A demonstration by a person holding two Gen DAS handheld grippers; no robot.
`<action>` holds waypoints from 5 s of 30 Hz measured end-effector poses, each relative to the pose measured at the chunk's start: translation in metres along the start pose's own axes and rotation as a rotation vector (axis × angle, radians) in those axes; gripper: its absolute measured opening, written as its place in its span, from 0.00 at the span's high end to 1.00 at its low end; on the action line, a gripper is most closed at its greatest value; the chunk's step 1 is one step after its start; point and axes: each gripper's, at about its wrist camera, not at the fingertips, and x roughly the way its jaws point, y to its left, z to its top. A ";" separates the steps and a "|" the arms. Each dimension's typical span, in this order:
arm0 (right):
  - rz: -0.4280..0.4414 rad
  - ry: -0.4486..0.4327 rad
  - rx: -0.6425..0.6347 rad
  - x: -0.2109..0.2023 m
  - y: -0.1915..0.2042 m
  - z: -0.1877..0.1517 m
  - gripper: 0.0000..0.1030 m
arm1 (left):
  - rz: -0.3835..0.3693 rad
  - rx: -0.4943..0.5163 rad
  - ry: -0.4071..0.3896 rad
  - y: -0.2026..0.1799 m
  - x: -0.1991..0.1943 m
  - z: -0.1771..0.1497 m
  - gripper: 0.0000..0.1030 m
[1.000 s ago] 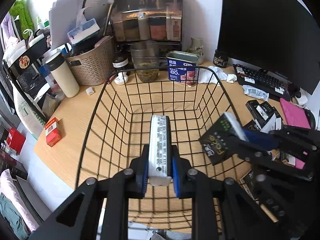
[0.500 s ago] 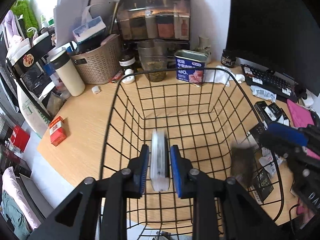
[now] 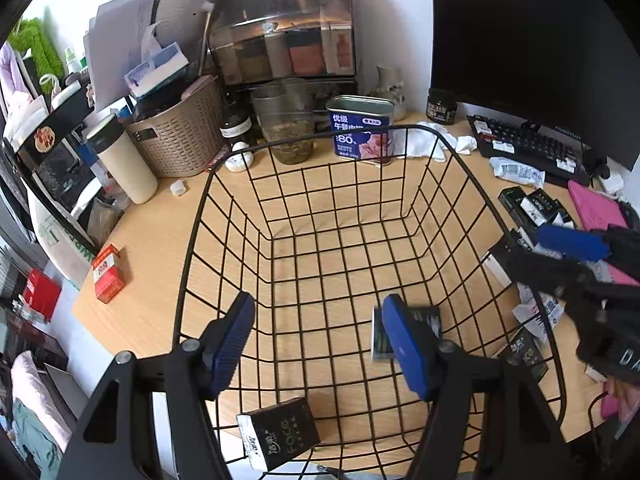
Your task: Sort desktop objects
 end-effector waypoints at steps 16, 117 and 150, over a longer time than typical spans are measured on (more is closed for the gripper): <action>0.028 0.023 -0.018 -0.010 0.008 -0.020 0.89 | 0.028 -0.105 -0.060 0.047 0.017 0.024 0.31; -0.293 0.097 0.270 -0.026 -0.241 -0.105 0.74 | -0.318 0.415 0.176 -0.251 0.069 -0.006 0.63; -0.208 -0.043 0.156 -0.086 -0.153 -0.074 0.74 | -0.282 0.307 -0.045 -0.180 -0.030 0.015 0.64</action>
